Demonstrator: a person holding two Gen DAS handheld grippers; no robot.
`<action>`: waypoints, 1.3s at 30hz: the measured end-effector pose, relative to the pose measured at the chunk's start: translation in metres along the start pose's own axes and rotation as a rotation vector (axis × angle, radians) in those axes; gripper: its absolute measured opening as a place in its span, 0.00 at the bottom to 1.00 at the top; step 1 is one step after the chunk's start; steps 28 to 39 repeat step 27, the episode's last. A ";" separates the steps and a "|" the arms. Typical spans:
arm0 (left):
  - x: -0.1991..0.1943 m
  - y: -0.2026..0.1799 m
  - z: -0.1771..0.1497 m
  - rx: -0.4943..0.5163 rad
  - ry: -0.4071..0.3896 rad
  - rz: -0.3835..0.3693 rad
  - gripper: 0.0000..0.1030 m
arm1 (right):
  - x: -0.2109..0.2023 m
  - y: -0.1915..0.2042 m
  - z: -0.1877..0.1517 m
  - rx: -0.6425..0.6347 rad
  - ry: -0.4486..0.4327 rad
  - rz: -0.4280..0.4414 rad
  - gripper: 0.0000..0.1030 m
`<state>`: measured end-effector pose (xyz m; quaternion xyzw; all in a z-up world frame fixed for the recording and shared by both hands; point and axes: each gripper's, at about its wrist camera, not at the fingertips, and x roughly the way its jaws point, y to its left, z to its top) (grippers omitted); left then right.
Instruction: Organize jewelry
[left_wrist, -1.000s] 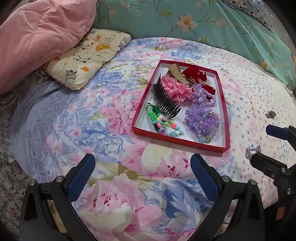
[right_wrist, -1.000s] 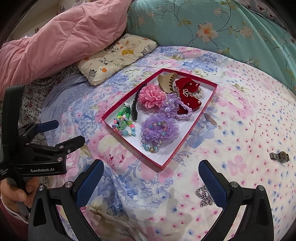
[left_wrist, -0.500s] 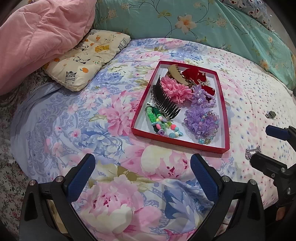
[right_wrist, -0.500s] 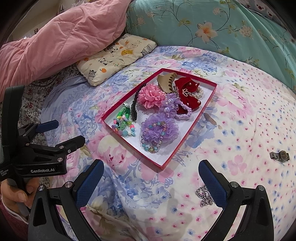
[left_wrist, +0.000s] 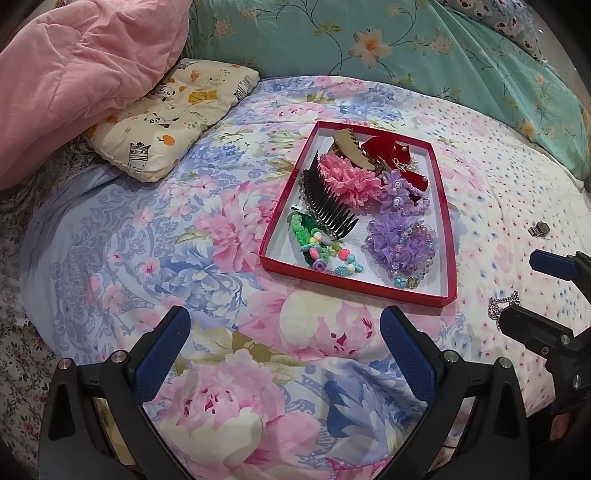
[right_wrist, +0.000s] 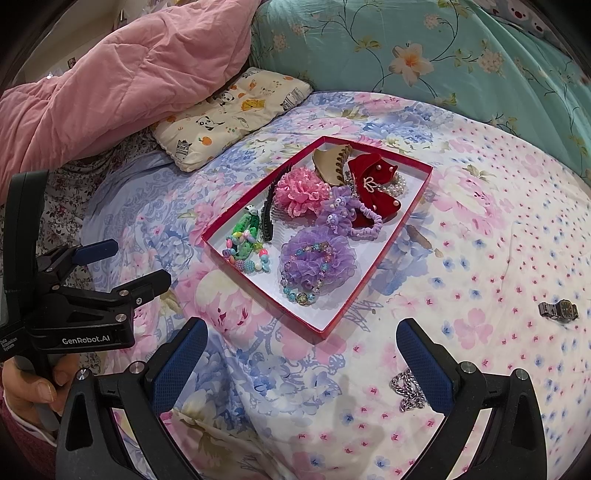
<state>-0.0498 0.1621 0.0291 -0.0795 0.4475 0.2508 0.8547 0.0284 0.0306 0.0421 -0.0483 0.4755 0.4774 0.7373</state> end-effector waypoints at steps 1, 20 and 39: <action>0.000 0.000 0.000 -0.001 0.000 0.000 1.00 | 0.000 0.000 0.000 0.000 -0.001 0.000 1.00; 0.001 -0.004 0.000 0.006 -0.003 -0.005 1.00 | 0.000 -0.001 0.000 0.005 -0.001 0.000 1.00; 0.001 -0.003 0.001 0.001 -0.002 -0.009 1.00 | -0.001 -0.003 0.000 0.009 -0.004 0.000 1.00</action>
